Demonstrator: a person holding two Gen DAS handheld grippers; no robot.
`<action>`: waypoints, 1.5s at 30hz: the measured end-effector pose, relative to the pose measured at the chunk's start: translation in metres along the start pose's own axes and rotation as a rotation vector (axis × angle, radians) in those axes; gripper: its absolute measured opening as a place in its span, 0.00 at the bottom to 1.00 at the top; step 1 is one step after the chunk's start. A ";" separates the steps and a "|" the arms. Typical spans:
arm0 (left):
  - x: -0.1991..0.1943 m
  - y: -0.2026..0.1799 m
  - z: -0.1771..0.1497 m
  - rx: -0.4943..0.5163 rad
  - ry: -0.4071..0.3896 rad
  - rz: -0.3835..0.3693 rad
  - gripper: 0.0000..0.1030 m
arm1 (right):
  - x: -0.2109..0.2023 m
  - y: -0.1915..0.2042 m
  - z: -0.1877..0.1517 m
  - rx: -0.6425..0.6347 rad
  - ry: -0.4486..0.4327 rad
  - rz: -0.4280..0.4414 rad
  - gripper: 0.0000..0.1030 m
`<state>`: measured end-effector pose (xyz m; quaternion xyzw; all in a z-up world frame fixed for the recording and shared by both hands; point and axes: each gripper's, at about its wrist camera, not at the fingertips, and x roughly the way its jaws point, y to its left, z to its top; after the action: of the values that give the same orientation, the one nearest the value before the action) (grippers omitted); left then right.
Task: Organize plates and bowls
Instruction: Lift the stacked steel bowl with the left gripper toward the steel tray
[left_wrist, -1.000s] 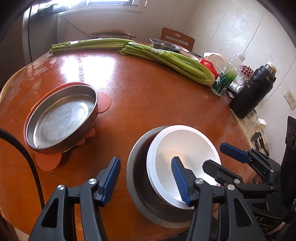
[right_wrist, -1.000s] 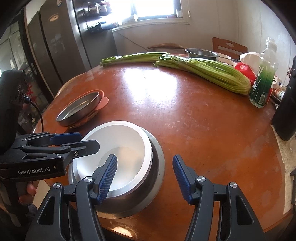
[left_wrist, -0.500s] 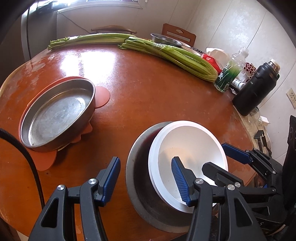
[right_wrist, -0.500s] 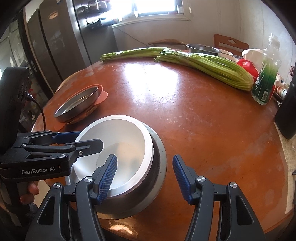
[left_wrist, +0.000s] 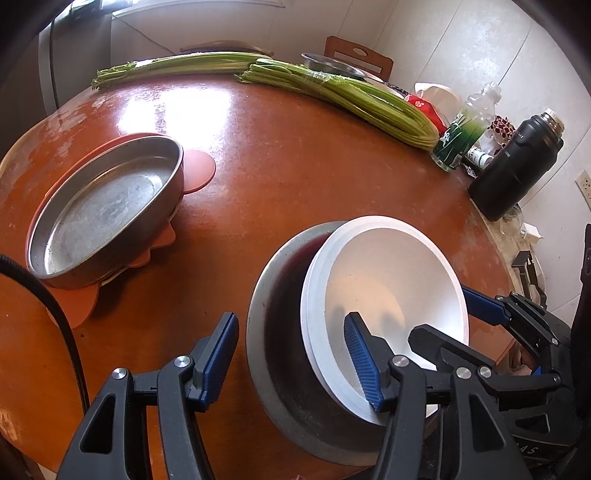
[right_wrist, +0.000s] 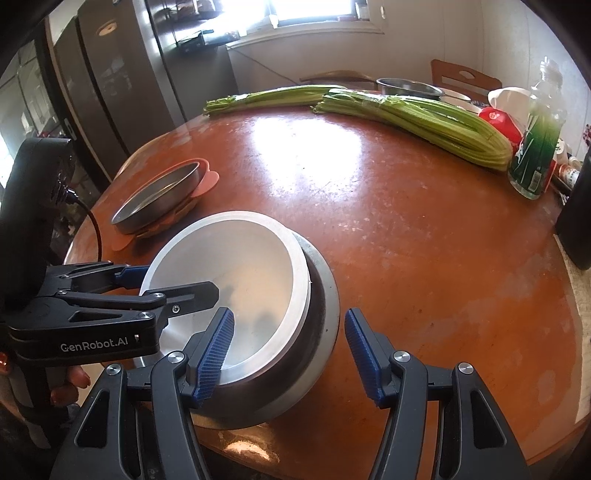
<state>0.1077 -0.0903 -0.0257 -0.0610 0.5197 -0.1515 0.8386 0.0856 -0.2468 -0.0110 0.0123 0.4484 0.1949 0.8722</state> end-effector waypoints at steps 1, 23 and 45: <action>0.001 0.000 0.000 -0.002 0.004 -0.001 0.57 | 0.001 0.000 -0.001 0.003 0.002 0.003 0.62; 0.008 -0.002 -0.002 -0.013 0.019 -0.060 0.58 | 0.008 -0.001 -0.008 0.041 0.030 0.084 0.62; 0.010 -0.004 -0.003 -0.025 0.018 -0.104 0.55 | 0.009 -0.003 -0.012 0.058 0.035 0.127 0.61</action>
<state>0.1087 -0.0968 -0.0344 -0.0972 0.5252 -0.1891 0.8240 0.0824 -0.2485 -0.0257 0.0627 0.4673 0.2371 0.8494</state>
